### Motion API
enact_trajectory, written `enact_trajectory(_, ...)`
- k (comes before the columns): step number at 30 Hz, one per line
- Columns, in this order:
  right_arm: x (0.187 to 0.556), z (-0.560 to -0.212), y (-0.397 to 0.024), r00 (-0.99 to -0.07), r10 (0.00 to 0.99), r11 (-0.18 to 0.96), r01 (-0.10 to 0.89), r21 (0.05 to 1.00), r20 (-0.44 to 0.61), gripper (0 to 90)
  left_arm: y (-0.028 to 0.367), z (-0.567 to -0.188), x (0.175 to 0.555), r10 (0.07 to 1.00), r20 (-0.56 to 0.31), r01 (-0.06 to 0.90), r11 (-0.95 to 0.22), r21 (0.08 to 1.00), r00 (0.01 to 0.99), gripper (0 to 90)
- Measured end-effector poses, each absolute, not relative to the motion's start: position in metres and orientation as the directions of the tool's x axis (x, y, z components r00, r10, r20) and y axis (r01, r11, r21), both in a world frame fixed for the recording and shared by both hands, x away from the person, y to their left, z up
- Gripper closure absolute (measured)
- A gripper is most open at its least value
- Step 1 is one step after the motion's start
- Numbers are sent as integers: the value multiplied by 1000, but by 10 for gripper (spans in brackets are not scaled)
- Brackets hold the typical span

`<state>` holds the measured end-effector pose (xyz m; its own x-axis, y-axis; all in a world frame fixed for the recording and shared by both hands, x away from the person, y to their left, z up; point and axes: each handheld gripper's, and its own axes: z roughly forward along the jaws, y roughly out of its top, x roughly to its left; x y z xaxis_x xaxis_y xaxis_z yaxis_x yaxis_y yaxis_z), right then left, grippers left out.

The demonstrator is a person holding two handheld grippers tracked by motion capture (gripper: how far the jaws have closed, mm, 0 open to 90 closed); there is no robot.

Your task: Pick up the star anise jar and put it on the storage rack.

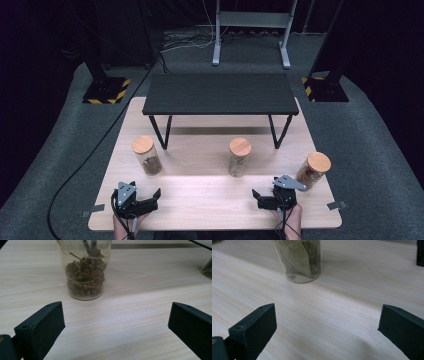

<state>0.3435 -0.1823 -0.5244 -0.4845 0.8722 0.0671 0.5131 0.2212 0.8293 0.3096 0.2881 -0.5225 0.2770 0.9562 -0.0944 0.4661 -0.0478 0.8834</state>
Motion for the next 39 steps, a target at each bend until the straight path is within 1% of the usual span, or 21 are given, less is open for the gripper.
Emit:
enact_trajectory(4,347,-525,-179,-506,861,254,504,825,44,11,288,-523,316,954,-111,473,-36,881,280,0)
enact_trajectory(6,346,-525,-178,-501,865,258,495,829,30,13,287,-522,319,954,-107,477,-41,878,280,0)
enact_trajectory(11,347,-524,-185,-508,856,206,505,838,96,16,286,-516,329,953,-105,478,-46,877,284,0)
enact_trajectory(20,349,-525,-181,-519,852,240,513,824,75,9,289,-508,344,958,-76,454,-61,889,278,0)
enact_trajectory(21,349,-525,-180,-531,844,251,516,819,76,9,289,-507,346,957,-77,449,-60,892,280,0)
enact_trajectory(22,350,-525,-180,-533,843,254,520,815,77,9,289,-505,352,961,-59,438,-69,896,271,0)
enact_trajectory(30,351,-525,-182,-537,838,240,530,813,102,13,287,-501,373,962,-34,427,-88,900,270,0)
enact_trajectory(39,352,-525,-184,-540,833,229,535,813,120,17,289,-497,389,968,-67,410,-40,911,243,0)
